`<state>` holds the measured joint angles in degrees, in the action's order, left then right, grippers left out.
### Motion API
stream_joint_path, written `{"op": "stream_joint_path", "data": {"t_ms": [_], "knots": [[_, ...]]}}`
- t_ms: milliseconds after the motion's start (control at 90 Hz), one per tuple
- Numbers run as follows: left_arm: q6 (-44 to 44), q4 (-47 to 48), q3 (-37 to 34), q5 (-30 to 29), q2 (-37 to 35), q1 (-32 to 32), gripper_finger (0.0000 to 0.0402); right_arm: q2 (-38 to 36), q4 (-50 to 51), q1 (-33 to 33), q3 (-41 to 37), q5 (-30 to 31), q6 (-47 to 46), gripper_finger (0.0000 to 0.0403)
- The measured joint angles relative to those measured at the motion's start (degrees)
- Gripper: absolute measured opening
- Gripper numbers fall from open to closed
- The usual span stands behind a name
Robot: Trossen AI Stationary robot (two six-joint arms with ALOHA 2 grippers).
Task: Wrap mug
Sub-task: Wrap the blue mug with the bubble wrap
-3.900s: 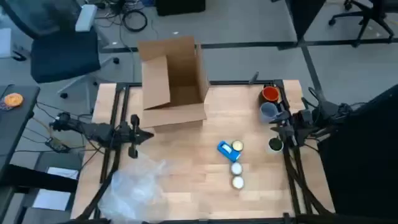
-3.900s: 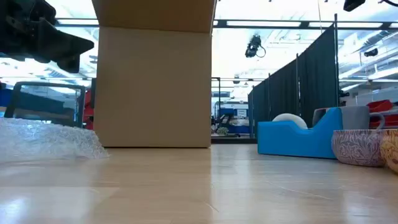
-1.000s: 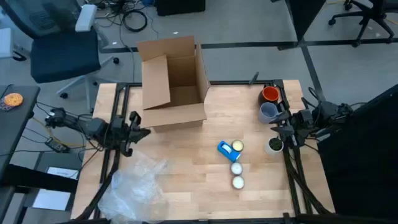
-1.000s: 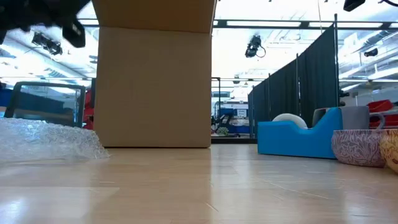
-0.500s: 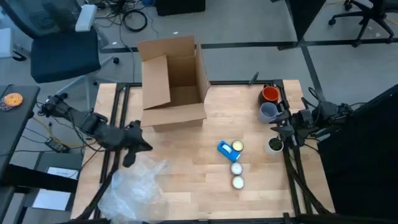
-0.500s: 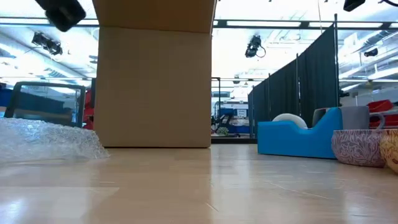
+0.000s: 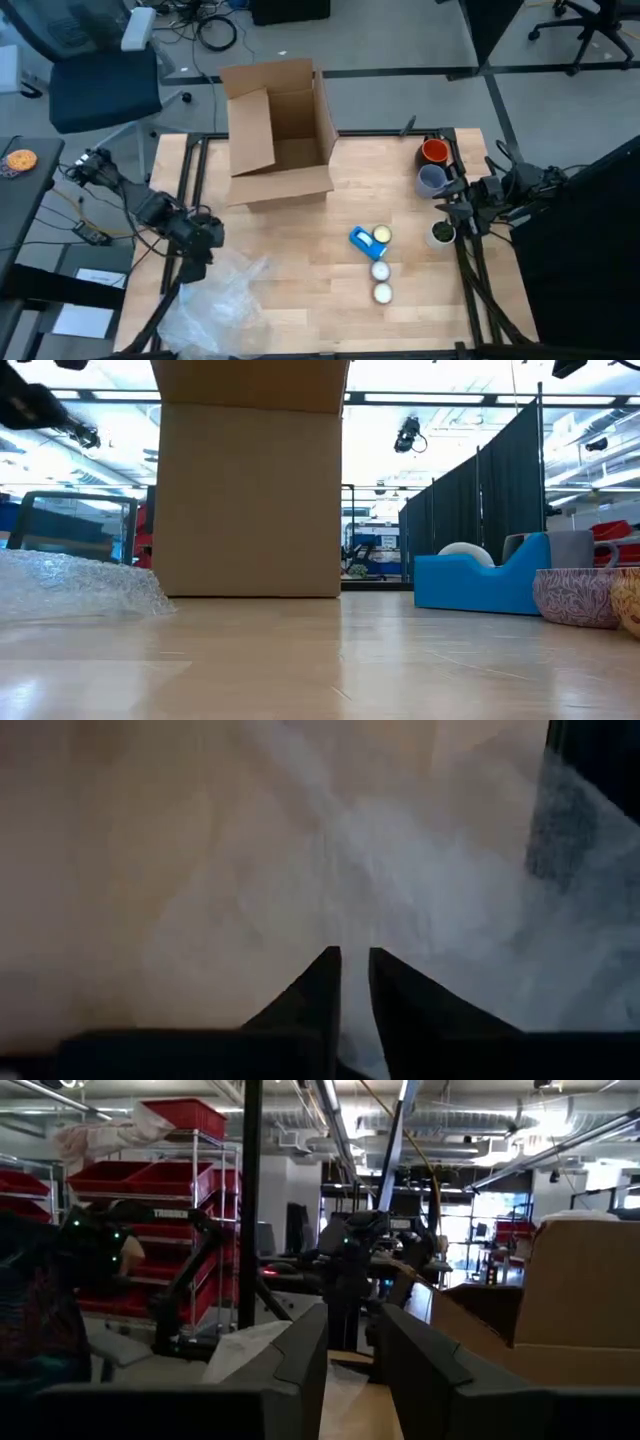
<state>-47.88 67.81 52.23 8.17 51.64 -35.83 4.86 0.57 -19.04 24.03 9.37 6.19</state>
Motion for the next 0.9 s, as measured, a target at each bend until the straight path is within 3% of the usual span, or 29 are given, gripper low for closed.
{"op": "stream_joint_path", "data": {"t_ms": [244, 489, 767, 900], "knots": [[-9.2, 1.0, 0.0, 8.0, -0.1, -3.3, 0.0123, 0.0, -6.3, 0.0, 0.0, 0.0, 1.2, 0.0071], [-11.3, 0.9, 0.0, 6.7, -1.6, -3.7, 0.0143, 0.0, -10.9, 0.0, 0.0, -0.5, -13.2, 0.0071], [-17.1, 2.0, -0.1, 3.6, -5.2, -3.7, 0.0144, 0.0, -15.0, 0.0, 0.0, -0.5, -13.6, 0.0071], [-20.5, 1.6, -3.4, 4.4, -7.0, -3.7, 0.0144, 0.0, -17.7, 0.0, 0.0, -0.5, -11.3, 0.0071]]}}
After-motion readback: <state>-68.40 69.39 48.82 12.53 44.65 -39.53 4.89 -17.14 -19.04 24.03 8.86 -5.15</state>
